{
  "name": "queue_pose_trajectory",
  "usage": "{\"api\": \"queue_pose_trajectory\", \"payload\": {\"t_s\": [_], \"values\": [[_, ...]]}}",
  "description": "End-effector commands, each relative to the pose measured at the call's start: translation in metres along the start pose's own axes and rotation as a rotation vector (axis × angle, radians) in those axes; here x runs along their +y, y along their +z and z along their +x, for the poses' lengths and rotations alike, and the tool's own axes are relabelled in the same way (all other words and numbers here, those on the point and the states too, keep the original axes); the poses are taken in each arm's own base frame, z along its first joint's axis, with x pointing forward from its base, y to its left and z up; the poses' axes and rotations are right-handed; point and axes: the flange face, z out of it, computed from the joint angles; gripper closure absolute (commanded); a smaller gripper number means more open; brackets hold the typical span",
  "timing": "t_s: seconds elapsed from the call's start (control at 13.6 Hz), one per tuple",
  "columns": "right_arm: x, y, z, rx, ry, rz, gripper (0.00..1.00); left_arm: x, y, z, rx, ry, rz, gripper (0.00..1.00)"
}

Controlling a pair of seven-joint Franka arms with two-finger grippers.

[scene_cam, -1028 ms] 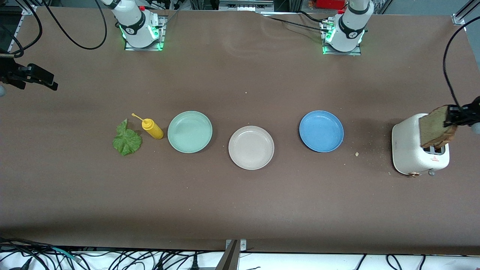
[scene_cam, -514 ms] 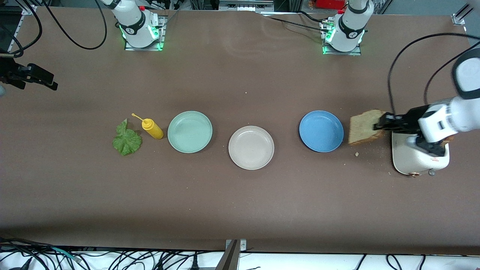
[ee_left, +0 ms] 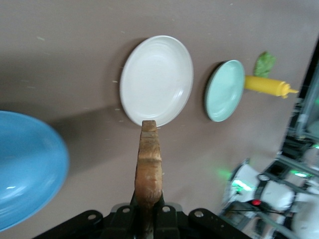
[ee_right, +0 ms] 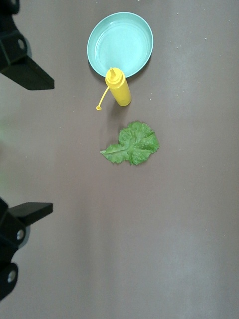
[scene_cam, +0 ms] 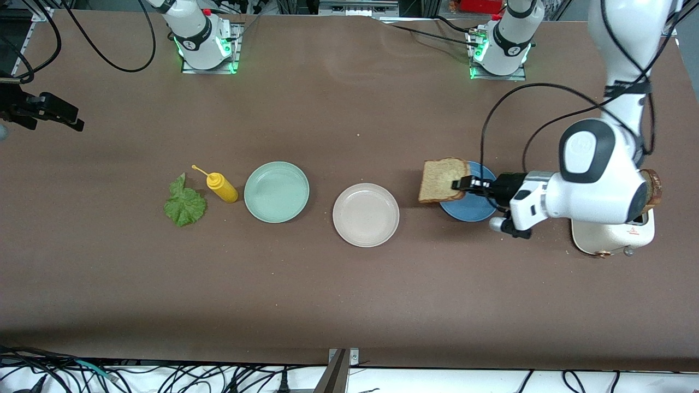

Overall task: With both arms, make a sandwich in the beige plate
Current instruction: 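Carry the toast over the beige plate and lower it with the left gripper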

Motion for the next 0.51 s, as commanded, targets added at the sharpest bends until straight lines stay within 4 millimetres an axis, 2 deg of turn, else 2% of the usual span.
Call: {"api": "queue_pose_trajectory", "payload": {"t_s": [0.0,0.07,0.29,0.37,0.44], "values": [[0.0,-0.007,-0.003,0.0,0.0,0.015,0.0,0.009,0.025,0.029,0.008,-0.028,-0.086,1.0],[0.001,-0.007,-0.003,0.001,0.001,0.015,0.0,0.008,0.035,0.039,0.021,-0.02,-0.099,1.0],[0.001,-0.007,-0.003,0.001,0.001,0.015,0.0,0.015,0.084,0.06,0.07,-0.032,-0.129,1.0],[0.001,-0.006,-0.003,-0.003,0.001,0.015,0.0,0.024,0.102,0.063,0.084,-0.029,-0.132,1.0],[0.001,-0.006,-0.003,-0.003,0.001,0.015,0.0,0.027,0.113,0.066,0.102,-0.037,-0.138,1.0]]}}
